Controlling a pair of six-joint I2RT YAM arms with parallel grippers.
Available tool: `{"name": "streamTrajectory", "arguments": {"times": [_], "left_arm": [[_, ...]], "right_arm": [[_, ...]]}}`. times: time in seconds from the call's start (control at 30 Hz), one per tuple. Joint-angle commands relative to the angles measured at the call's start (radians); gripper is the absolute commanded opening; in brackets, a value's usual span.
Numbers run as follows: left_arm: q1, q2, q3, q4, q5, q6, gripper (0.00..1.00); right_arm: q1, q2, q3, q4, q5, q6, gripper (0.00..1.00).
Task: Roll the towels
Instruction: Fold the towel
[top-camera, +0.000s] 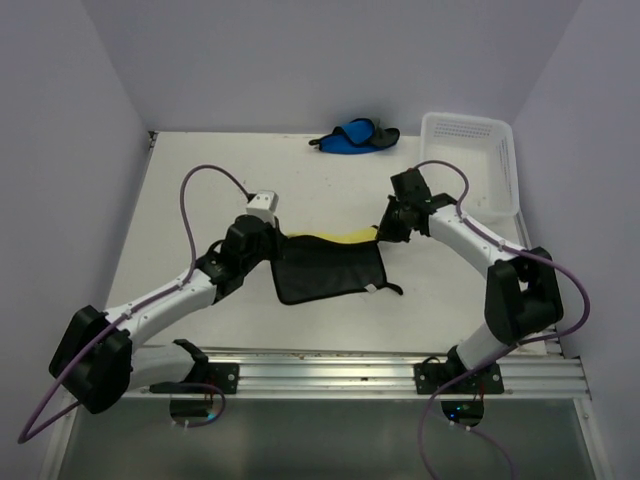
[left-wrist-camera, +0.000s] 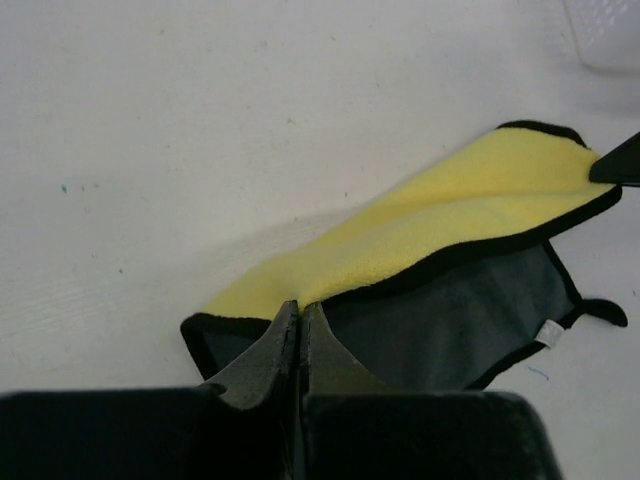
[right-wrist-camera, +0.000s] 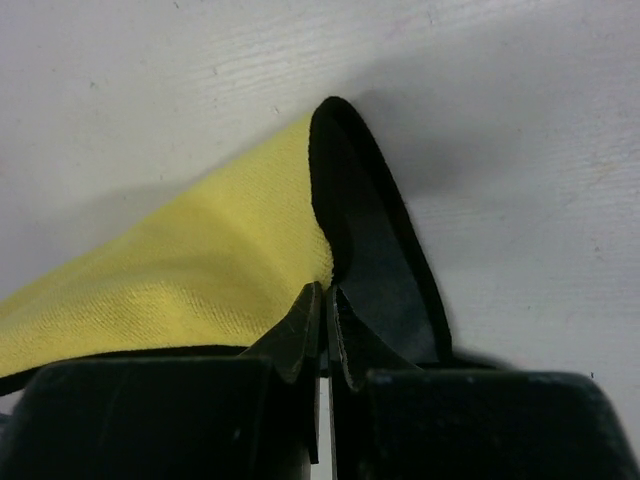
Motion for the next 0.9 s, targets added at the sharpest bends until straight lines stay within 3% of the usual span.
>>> {"name": "streamTrajectory", "arguments": {"times": [0.0, 0.37, 0.87], "left_arm": [[0.008, -0.042, -0.072, 0.047, 0.101, -0.042, 0.00], [0.000, -0.132, -0.255, 0.011, 0.207, -0.148, 0.00], [-0.024, -0.163, -0.314, -0.021, 0.198, -0.142, 0.00]], "right_arm": [[-0.002, -0.047, -0.028, 0.026, -0.028, -0.032, 0.00], [-0.004, -0.131, -0.221, 0.075, -0.009, -0.046, 0.00], [-0.001, -0.193, -0.325, 0.102, -0.032, -0.088, 0.00]]}}
